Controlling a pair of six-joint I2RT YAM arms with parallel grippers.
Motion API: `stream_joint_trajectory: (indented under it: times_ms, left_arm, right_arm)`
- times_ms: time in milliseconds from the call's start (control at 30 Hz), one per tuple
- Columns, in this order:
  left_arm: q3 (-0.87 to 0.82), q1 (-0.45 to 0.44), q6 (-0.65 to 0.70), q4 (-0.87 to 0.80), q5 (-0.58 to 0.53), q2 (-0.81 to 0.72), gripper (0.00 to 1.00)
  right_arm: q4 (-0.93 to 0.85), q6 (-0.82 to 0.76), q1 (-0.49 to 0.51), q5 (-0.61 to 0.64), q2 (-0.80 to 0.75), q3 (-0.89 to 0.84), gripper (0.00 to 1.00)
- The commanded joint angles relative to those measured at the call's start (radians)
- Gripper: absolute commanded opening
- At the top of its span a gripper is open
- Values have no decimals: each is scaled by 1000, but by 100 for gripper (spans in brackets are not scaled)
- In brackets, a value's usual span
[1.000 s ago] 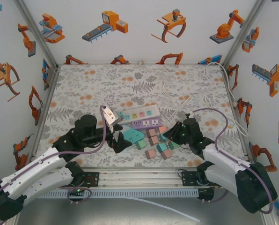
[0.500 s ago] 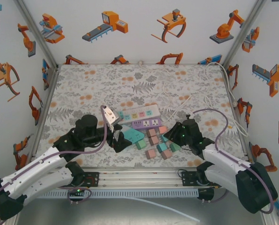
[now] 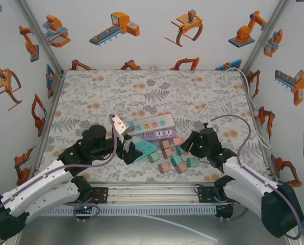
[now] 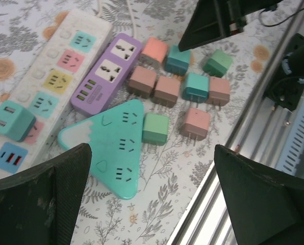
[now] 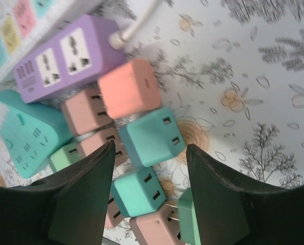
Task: Pull the plug off the socket
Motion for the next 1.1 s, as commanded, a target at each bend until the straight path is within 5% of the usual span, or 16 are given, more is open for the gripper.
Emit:
stream_joint_trajectory:
  times_ms: [0, 133, 233, 533, 733, 900, 1067]
  left_arm:
    - [-3, -1, -50, -36, -183, -14, 97]
    - [-1, 22, -134, -90, -423, -13, 97]
    - [-19, 82, -202, -98, -451, -30, 97]
    - [-4, 376, -392, -151, -319, 15, 97]
    - [20, 523, -424, -107, -199, 147, 97]
    - [13, 581, -441, -33, -148, 254, 98]
    - [8, 620, -454, 47, -88, 354, 100]
  right_arm:
    - [36, -138, 7, 21, -27, 64, 55]
    - [132, -298, 7, -13, -22, 113, 55]
    - [221, -439, 7, -75, 13, 157, 56]
    - [455, -768, 14, -454, 205, 313, 59]
    - [273, -1114, 103, -640, 348, 493, 60]
    - [58, -1380, 202, -680, 475, 660, 60]
    - [74, -1472, 247, -644, 603, 756, 60]
